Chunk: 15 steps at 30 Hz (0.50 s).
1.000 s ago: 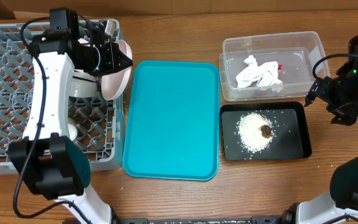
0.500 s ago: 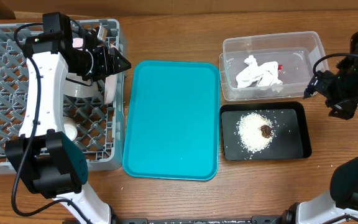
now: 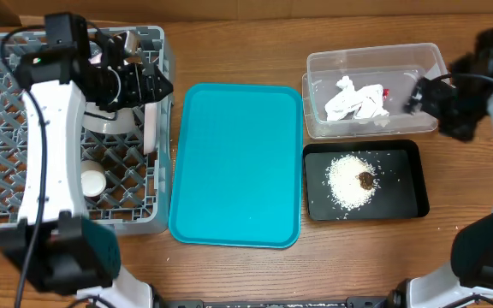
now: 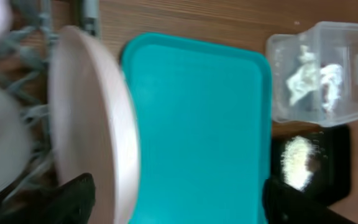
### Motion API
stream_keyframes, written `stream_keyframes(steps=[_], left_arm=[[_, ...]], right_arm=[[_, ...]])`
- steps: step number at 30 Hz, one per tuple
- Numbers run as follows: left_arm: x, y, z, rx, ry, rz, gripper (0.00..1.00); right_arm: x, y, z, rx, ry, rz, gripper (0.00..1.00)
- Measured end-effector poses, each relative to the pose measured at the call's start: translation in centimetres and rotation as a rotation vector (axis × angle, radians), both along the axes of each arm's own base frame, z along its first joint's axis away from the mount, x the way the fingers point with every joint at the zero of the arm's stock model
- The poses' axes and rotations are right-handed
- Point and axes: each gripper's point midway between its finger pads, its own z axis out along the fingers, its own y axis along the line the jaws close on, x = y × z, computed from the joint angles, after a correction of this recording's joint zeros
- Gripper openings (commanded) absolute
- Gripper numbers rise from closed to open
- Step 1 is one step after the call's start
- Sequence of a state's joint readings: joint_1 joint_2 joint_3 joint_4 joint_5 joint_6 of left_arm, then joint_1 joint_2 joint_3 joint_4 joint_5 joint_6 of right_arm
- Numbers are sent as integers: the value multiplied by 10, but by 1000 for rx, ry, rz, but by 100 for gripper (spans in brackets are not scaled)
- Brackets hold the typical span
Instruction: Sort waste into correct bins and load items into the dishwasher
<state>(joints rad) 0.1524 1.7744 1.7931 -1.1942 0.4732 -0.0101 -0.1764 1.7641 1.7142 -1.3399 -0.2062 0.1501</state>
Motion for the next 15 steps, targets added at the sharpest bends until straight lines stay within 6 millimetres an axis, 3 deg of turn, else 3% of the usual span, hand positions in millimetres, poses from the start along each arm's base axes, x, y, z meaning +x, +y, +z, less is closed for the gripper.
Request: stream_keyframes(steps=[4,7,10,15], left_arm=[[-20,15,12,126,25,84,100],[-37,24,5,191,101,129,100],[-51,31,-2,228,171,156,100],[-77,35,-9,263,284,158,100]], right_arm=[[32,44,11,-9,-144,142,100],[45,69,17,-5,-212,209,100],[44,77,17,-3,-216,238,100],[27,68,10,0,-136,231,100]])
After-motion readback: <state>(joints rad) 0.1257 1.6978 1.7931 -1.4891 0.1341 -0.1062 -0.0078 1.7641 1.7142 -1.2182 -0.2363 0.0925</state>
